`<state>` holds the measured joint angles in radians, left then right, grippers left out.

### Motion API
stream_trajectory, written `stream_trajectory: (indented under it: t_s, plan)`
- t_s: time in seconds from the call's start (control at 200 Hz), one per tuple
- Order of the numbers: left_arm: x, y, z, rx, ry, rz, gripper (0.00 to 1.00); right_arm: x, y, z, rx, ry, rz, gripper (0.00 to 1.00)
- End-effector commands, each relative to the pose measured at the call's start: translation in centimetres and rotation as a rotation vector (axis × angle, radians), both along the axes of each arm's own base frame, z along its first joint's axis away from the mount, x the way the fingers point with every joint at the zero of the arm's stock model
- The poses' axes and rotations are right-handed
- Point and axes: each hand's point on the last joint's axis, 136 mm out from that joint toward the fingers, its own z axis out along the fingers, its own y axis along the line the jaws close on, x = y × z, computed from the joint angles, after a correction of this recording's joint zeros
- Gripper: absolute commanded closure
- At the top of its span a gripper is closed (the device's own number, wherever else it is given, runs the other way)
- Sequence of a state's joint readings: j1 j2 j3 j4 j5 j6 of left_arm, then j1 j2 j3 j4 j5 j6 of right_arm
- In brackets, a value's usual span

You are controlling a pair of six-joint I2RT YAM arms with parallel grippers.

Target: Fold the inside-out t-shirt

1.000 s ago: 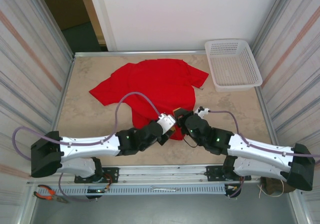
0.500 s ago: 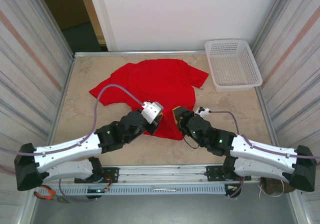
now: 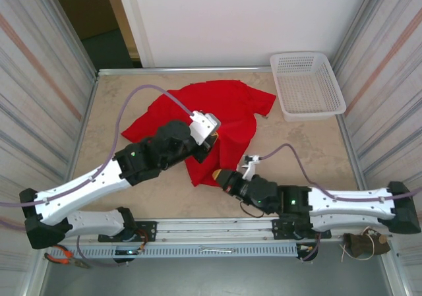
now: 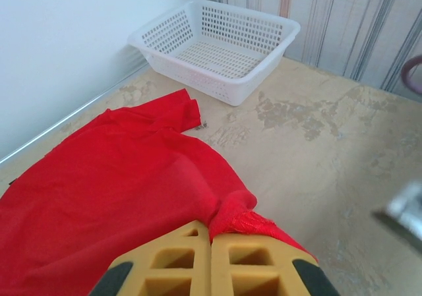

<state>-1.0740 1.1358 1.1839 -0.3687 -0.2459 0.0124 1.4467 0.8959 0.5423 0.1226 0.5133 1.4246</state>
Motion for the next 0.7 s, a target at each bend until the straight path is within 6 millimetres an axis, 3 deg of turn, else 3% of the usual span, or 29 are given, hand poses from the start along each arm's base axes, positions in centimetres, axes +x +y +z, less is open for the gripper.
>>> stream_trajectory:
  t_s: [0.0,0.145,0.311,0.411,0.546,0.691]
  plan:
    - [-0.5,0.0,0.3,0.046,0.007,-0.045,1.00,0.8,1.1,0.2,-0.055,-0.085,-0.025,1.00]
    - [-1.3,0.2,0.7,0.046,0.014,-0.078,1.00,5.6,-2.4,-3.2,-0.173,-0.133,-0.276,1.00]
    - [-2.4,0.3,2.7,-0.007,0.024,-0.122,1.00,10.0,-5.9,-6.2,-0.252,-0.090,-0.382,1.00]
    - [-2.9,-0.2,4.7,-0.054,0.028,-0.154,1.00,11.7,-5.8,-6.7,-0.254,-0.065,-0.370,1.00]
    - [-3.6,-1.3,7.1,-0.113,0.038,-0.209,1.00,12.5,-5.0,-7.0,-0.272,-0.069,-0.351,1.00]
    - [-3.3,-3.0,7.2,-0.107,0.075,-0.233,1.00,10.7,-2.7,-7.4,-0.300,-0.098,-0.283,1.00]
